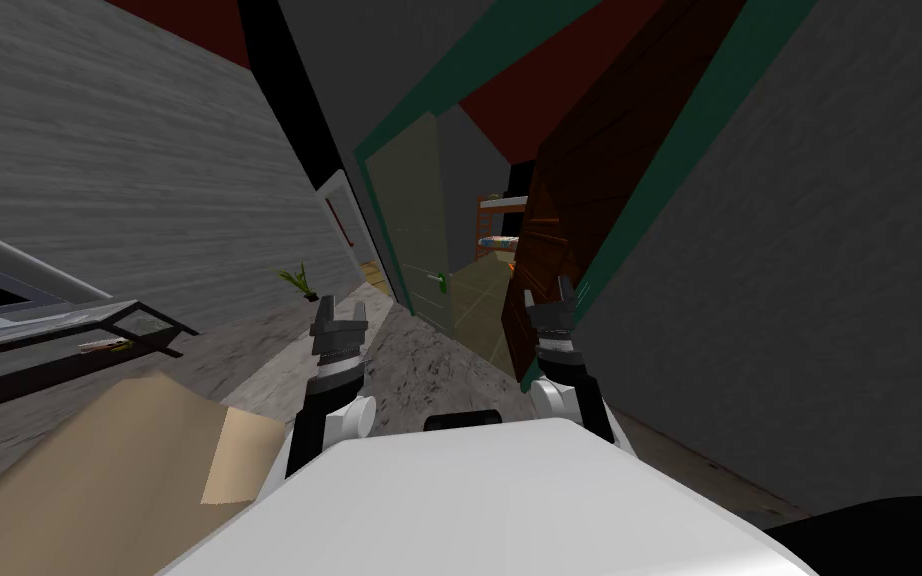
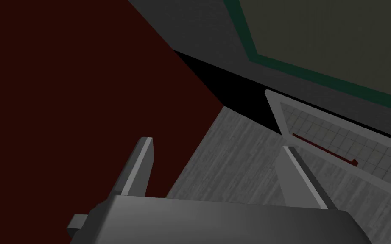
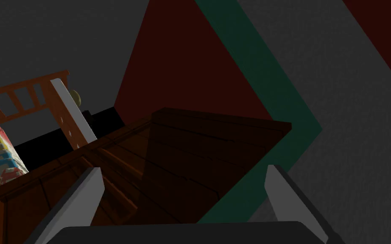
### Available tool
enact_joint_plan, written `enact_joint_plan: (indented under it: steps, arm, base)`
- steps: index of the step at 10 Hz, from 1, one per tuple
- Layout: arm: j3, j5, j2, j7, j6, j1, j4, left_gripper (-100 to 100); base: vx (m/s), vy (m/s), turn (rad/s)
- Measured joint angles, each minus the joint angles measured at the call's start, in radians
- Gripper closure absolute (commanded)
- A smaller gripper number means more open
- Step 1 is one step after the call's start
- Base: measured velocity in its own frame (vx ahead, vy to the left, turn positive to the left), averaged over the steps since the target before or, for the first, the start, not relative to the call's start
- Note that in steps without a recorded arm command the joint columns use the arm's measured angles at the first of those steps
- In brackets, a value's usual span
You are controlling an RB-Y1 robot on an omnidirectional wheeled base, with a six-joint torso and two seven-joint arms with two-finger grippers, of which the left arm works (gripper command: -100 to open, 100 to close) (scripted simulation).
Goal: Push the door open
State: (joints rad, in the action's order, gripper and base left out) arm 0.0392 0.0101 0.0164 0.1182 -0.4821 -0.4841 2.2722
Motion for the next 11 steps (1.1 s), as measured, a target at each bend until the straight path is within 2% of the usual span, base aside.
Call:
enact_joint_plan:
  steps: [4, 5, 9, 11]
  arm:
    - [0.006, 0.0, -0.017, -0.008, 0.01, 0.042, -0.066, -100]
    - [0.012, -0.002, -0.025, -0.008, 0.006, 0.058, -0.098, -100]
    - [0.022, -0.005, -0.045, -0.014, 0.015, 0.106, -0.179, -100]
    - [0.023, -0.004, -0.049, -0.022, 0.02, 0.136, -0.226, -100]
  base:
    - [0.074, 0.115, -0.101]
    - [0.064, 0.128, -0.154]
    - [0.049, 0.092, -0.116]
    - [0.046, 0.106, -0.122]
